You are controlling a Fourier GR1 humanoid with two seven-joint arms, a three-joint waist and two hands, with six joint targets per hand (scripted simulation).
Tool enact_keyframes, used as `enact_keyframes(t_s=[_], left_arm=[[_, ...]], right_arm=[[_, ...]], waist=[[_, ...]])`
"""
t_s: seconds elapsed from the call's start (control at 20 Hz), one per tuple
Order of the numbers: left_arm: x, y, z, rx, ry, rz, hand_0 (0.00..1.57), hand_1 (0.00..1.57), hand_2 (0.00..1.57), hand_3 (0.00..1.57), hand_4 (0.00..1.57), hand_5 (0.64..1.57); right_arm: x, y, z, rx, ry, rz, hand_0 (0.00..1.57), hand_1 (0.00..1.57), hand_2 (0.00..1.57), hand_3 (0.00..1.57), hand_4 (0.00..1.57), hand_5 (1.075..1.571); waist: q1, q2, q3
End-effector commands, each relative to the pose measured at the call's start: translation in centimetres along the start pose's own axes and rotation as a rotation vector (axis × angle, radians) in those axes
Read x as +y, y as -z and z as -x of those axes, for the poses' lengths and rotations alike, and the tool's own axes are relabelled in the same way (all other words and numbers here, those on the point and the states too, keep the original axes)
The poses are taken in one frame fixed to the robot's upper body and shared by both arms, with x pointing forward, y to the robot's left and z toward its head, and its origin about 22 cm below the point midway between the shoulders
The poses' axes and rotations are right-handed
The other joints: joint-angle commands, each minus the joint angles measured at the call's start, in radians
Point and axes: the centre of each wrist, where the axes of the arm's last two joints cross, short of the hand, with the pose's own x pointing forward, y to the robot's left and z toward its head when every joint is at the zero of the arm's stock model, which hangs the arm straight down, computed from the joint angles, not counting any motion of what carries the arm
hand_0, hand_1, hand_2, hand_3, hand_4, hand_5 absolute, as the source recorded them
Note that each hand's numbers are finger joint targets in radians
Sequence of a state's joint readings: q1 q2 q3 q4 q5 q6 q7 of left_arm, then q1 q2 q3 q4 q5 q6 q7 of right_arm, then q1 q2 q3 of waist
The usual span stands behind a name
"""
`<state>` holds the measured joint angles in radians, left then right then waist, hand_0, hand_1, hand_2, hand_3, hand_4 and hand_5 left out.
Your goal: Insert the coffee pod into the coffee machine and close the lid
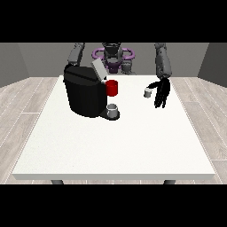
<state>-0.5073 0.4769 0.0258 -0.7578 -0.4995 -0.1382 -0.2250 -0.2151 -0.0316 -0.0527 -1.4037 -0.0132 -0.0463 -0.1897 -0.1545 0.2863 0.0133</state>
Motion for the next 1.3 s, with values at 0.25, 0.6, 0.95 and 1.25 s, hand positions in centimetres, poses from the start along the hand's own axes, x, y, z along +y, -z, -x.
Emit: enact_keyframes(t_s=[0.25, 0.6, 0.95, 1.25], left_arm=[[-2.4, 0.6, -0.3, -0.021, 0.083, 0.053, 1.12, 1.12, 1.18, 1.01, 0.0, 1.571], [-5.7, 1.1, -1.4, -0.052, 0.135, 0.086, 1.21, 1.21, 1.22, 1.09, 0.0, 1.571], [-5.5, 1.1, -1.1, -0.052, 0.146, 0.097, 1.32, 1.32, 1.32, 1.15, 0.06, 1.571], [-7.3, 2.2, -3.7, -0.072, 0.155, 0.079, 1.14, 1.14, 1.25, 1.17, 0.42, 1.571]], right_arm=[[-2.3, -0.2, 2.5, 0.045, 0.003, 0.047, 0.0, 0.0, 0.0, 0.0, 0.39, 1.571], [-0.5, -0.7, 3.0, 0.08, 0.0, 0.04, 0.0, 0.0, 0.0, 0.0, 0.36, 1.571], [-0.5, -0.6, 3.3, 0.106, 0.01, 0.053, 0.0, 0.0, 0.0, 0.0, 0.31, 1.571], [-0.1, -2.3, 5.9, 0.12, 0.011, 0.083, 0.0, 0.0, 0.0, 0.0, 0.41, 1.571]], waist=[[0.028, -0.015, -0.0132], [0.014, -0.059, -0.0132], [0.012, -0.079, -0.0135], [0.04, -0.101, -0.0131]])
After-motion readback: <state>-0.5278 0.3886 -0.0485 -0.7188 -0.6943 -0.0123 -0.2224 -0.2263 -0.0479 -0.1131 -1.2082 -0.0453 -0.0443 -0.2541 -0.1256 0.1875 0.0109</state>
